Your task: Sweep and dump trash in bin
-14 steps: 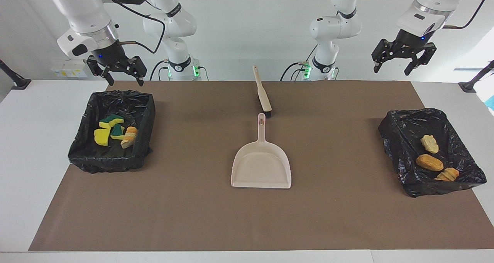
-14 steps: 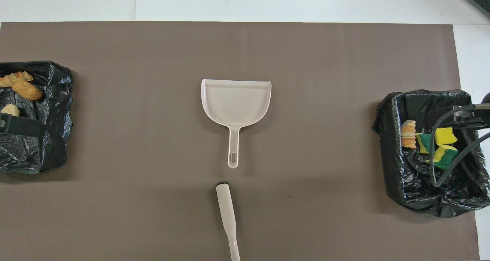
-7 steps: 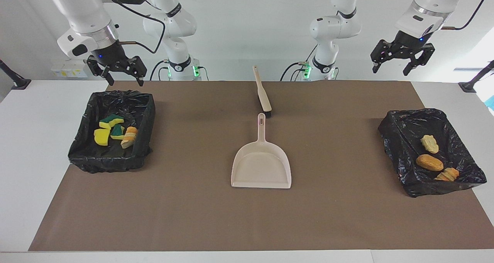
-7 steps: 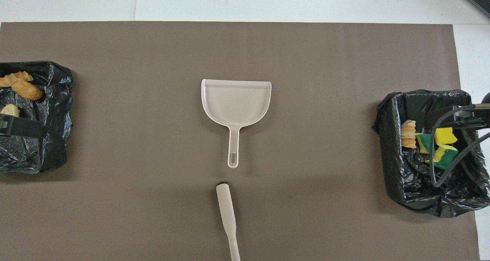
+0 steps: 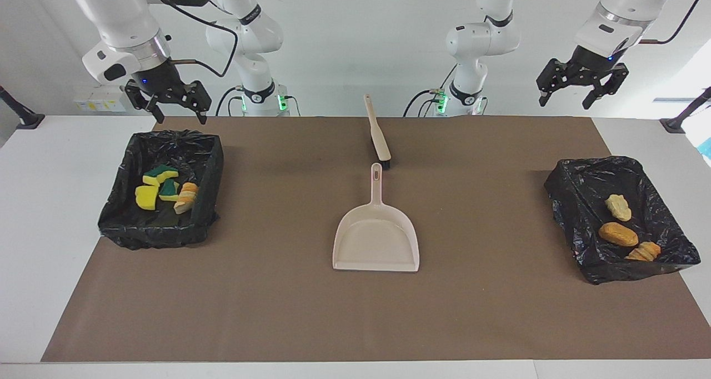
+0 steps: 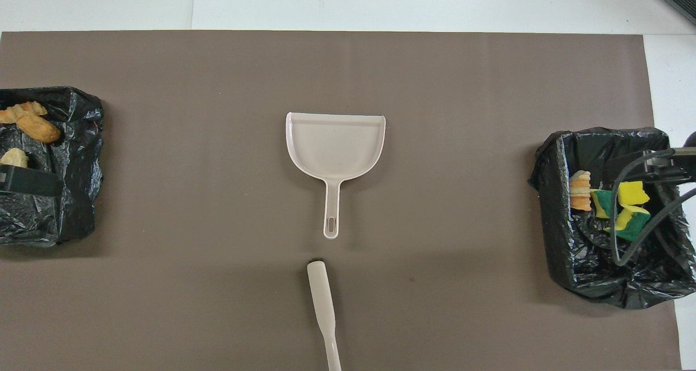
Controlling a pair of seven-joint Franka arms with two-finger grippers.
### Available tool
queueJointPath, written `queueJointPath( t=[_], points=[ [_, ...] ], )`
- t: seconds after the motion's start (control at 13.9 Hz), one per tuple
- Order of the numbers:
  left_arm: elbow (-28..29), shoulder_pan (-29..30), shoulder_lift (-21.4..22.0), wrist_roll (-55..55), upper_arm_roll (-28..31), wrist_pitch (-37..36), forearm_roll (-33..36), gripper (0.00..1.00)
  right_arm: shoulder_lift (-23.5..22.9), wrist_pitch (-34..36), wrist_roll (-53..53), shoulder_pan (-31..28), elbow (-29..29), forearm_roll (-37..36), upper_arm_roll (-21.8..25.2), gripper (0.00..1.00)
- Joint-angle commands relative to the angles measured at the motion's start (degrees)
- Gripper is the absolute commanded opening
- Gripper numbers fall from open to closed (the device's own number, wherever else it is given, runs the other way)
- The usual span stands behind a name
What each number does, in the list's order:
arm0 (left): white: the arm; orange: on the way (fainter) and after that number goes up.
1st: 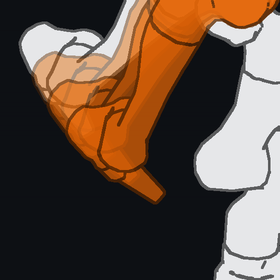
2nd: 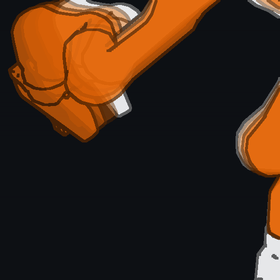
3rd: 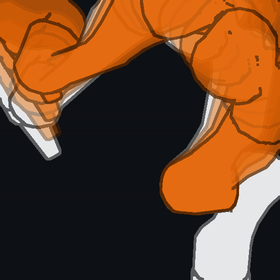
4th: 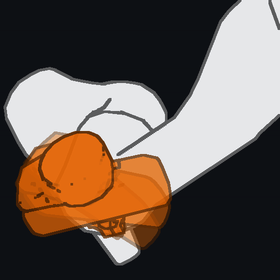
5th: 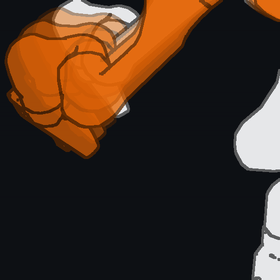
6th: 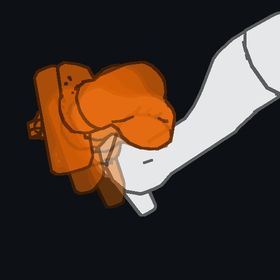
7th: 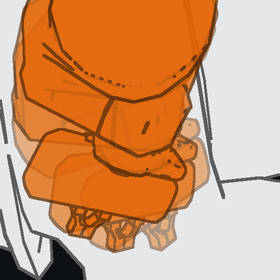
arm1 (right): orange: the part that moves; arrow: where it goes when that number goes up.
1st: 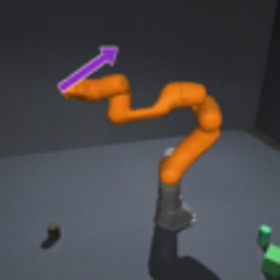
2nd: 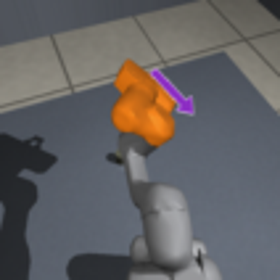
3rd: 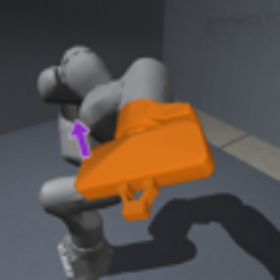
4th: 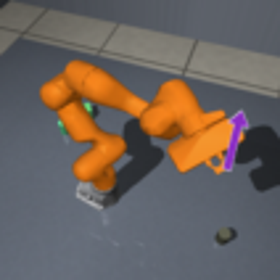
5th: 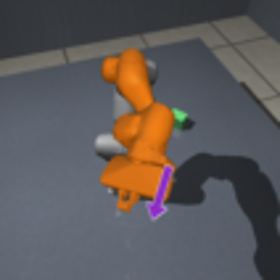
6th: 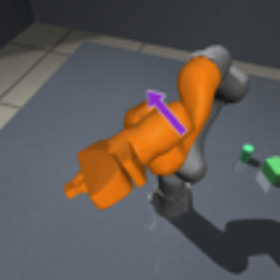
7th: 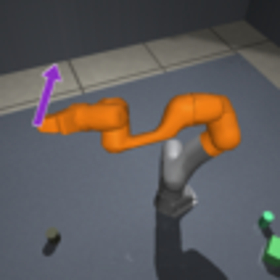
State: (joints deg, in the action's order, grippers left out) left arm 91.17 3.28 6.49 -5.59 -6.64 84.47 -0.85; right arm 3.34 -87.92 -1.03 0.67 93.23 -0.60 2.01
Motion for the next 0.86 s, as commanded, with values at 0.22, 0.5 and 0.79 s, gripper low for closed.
queueJointPath(
  t=[0.22, 0.5, 0.79],
  points=[
    [3.4, -0.03, 2.21, 0.58, 0.22, 0.17, -0.29, 1.0, 0.79, -0.85, -0.73, -0.14, 1.16, 0.95, 0.01, 1.0],
    [3.4, 0.06, 2.13, 0.58, 0.22, 0.52, -0.29, 1.0, 0.79, -0.85, -0.73, -0.14, 1.16, 0.95, -0.07, 1.0],
    [4.19, 0.06, 2.56, 0.58, 0.22, 0.78, -0.38, 1.0, 0.79, -0.85, -0.73, -0.14, 1.16, 0.95, -0.07, 1.0]
  ],
)
